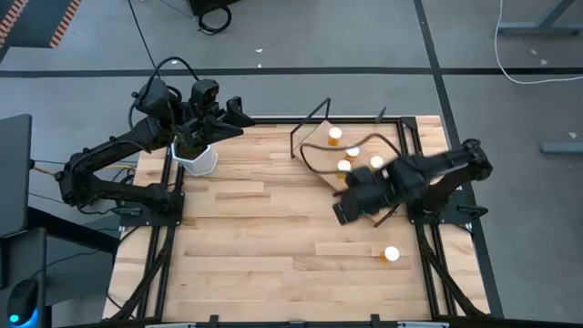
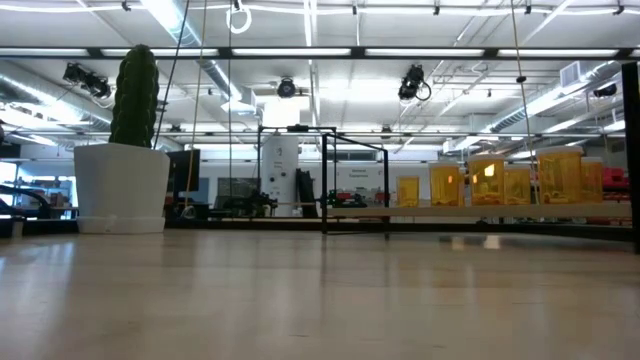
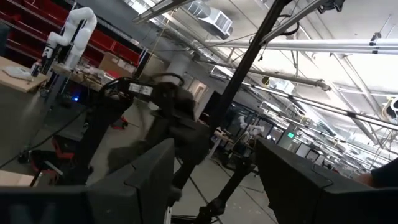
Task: Pick and place medicine bottles onto shelf by color
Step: Put the orange pill bottle on the shelf aligned with the left orange pill bottle
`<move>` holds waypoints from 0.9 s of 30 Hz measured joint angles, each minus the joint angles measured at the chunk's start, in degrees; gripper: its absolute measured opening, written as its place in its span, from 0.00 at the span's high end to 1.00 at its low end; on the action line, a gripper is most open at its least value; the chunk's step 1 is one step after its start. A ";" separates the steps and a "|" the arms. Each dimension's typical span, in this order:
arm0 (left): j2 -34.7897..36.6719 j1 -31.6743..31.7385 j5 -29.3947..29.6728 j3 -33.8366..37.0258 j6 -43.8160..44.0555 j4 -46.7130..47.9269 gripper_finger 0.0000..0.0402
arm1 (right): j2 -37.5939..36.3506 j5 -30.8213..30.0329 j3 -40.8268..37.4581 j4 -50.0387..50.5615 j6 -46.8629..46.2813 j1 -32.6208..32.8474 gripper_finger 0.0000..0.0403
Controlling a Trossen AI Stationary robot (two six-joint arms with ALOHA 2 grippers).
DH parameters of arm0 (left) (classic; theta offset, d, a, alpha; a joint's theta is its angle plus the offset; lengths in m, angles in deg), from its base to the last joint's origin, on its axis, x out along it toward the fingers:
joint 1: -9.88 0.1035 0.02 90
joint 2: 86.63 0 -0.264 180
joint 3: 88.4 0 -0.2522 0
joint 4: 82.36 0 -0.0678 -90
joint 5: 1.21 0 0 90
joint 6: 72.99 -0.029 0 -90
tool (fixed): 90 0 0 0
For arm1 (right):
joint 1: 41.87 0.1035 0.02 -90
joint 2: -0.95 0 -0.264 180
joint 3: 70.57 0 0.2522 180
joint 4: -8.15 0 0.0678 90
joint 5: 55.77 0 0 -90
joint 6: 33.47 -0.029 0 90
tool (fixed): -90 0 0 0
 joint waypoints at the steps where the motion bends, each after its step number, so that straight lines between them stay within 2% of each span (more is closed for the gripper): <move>1: 0.00 0.00 0.01 0.00 0.03 0.01 0.42 | 0.10 -0.01 0.00 0.01 -2.79 1.98 0.26; 5: 0.00 0.00 0.01 0.00 0.01 0.01 0.42 | 0.63 -4.20 -0.02 0.02 -10.82 7.97 0.27; 8: 0.00 -0.02 -0.01 0.00 0.04 0.05 0.42 | 0.70 -6.33 -0.02 0.01 -13.52 8.74 0.27; 11: 0.00 -0.02 -0.01 0.00 0.23 0.44 0.42 | 0.70 0.29 -0.02 0.00 -16.64 9.02 0.27; 14: 0.00 -0.02 -0.36 0.00 0.65 0.79 0.42 | 0.70 4.70 -0.02 -0.02 -22.06 13.34 0.27; 17: 0.00 -0.02 -2.11 0.00 0.83 0.81 0.42 | 0.73 4.75 -0.10 -0.04 -30.59 18.47 0.27; 21: 0.00 -1.04 -3.13 0.00 1.57 1.95 0.42 | 0.76 6.80 -4.08 -0.11 -41.76 24.01 0.27; 24: 0.00 -2.20 -3.13 0.00 -0.01 3.37 0.42 | 0.78 10.96 -9.72 -0.27 -42.35 25.73 0.27; 27: 0.00 -3.04 -3.20 0.00 -1.09 4.34 0.42 | 0.86 10.79 -14.41 -1.73 -42.47 25.49 0.27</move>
